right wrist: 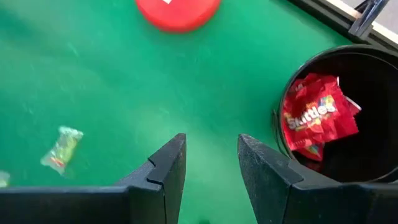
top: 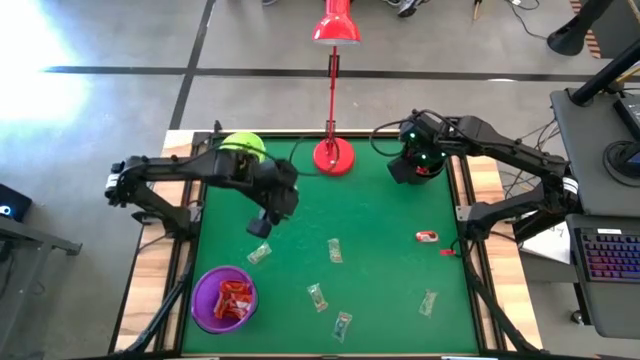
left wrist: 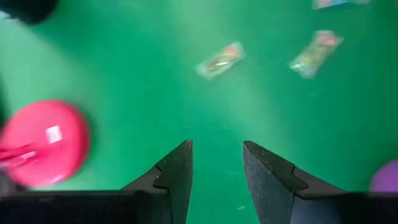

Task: Sort candy
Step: Put the transparent candy into the green bucket

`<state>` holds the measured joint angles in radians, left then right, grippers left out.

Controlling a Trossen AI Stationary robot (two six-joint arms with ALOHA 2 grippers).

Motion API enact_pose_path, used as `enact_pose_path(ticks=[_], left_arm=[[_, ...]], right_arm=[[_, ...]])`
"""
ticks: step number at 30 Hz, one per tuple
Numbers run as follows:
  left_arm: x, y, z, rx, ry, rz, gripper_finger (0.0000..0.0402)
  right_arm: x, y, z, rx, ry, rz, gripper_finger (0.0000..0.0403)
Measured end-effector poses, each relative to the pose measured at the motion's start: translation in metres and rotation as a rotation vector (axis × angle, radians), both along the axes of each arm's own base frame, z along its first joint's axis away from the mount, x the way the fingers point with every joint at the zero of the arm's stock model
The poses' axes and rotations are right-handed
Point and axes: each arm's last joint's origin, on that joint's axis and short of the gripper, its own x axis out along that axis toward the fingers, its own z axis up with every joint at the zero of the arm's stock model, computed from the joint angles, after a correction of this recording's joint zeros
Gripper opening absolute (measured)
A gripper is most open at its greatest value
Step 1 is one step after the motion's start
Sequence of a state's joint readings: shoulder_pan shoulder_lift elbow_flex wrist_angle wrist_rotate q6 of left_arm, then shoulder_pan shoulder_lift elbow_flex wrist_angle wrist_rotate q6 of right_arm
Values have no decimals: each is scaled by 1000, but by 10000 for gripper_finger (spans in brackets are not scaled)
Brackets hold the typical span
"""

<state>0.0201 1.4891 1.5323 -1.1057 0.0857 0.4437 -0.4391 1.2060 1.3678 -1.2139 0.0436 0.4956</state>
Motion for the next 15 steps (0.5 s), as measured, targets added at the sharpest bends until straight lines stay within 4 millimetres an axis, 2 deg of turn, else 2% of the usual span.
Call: enact_pose_path(ticks=[6, 15], left_arm=[[7, -27, -16, -140, 63, -63, 126], [36, -36, -29, -184, 111, -40, 181]], right_arm=[[0, 4, -1, -6, 26, 48, 137], [0, 6, -1, -44, 52, 143, 137]])
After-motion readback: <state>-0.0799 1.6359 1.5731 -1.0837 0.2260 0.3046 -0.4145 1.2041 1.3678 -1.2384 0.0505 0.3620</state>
